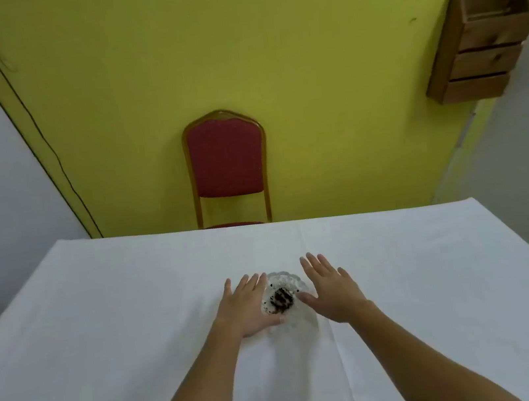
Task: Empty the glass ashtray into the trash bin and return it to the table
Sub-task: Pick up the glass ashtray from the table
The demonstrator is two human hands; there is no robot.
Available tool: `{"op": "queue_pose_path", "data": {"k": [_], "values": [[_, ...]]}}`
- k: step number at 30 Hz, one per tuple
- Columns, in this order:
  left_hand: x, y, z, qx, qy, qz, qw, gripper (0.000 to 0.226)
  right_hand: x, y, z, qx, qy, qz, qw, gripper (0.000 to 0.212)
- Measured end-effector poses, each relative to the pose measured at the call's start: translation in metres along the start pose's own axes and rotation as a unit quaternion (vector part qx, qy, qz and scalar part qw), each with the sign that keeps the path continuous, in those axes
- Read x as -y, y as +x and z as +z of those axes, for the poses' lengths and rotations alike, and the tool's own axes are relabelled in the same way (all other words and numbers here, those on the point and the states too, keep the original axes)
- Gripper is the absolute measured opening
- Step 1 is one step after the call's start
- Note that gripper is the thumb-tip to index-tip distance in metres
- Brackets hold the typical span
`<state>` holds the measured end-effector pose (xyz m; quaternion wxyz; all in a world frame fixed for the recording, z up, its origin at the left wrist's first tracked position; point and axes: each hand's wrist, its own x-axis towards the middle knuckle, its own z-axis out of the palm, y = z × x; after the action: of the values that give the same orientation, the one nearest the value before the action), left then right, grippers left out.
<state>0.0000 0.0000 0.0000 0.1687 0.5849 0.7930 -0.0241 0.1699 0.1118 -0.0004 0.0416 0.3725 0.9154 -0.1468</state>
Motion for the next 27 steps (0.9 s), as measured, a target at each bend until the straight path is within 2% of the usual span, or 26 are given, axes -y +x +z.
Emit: {"op": "queue_pose_path", "data": {"k": [11,21,27], "values": [[0.005,0.010,0.021,0.023,0.024,-0.015,0.999,0.118,-0.007,0.005,0.028,0.061,-0.025,-0.012,0.998,0.107],[0.015,0.027,0.028,-0.004,0.011,0.004,1.000,0.129,-0.006,0.019,0.035,0.061,-0.015,-0.029,0.998,0.112],[0.012,0.030,0.028,-0.033,-0.010,0.004,0.999,0.128,-0.006,0.021,0.035,0.032,0.006,-0.043,0.999,0.114]]}}
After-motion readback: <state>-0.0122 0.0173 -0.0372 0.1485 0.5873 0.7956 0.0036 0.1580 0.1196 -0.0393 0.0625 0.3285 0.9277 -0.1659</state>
